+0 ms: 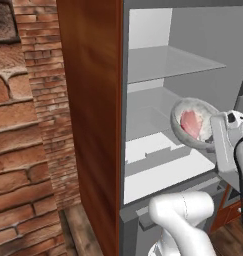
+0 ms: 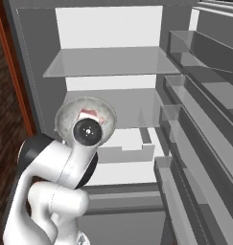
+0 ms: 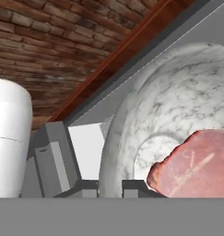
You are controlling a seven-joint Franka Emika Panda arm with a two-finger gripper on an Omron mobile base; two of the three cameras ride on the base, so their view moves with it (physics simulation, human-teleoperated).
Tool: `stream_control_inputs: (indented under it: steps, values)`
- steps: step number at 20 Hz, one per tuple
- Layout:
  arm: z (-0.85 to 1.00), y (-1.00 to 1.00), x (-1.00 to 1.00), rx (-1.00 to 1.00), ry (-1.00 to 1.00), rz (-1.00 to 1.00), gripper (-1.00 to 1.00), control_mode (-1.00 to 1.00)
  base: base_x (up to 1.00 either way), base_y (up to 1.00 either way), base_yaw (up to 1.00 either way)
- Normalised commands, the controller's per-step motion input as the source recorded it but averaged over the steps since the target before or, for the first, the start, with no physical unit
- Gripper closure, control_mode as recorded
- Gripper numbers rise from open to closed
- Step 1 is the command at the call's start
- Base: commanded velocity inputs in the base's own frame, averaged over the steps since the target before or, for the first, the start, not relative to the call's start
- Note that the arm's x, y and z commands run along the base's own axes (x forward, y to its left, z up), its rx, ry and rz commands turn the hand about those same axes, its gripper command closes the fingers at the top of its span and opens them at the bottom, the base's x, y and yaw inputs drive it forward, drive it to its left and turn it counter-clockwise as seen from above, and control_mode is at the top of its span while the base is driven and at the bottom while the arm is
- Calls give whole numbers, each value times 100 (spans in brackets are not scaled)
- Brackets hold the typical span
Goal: Place one of the steaks on the plate and the other in the bowl. Then place the bowl in the fridge.
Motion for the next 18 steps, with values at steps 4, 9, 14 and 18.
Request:
stream_control_inputs:
  steps: [4, 9, 14, 18]
  values:
    - [21, 1, 37, -4, 0, 0, 100, -100, 0, 0, 0]
    - [2, 0, 47, -10, 0, -1, 100, -100, 0, 0, 0]
    - [0, 0, 53, -11, 3, 0, 100, -100, 0, 0, 0]
    - [-6, -1, 33, -11, 13, 0, 100, -100, 0, 0, 0]
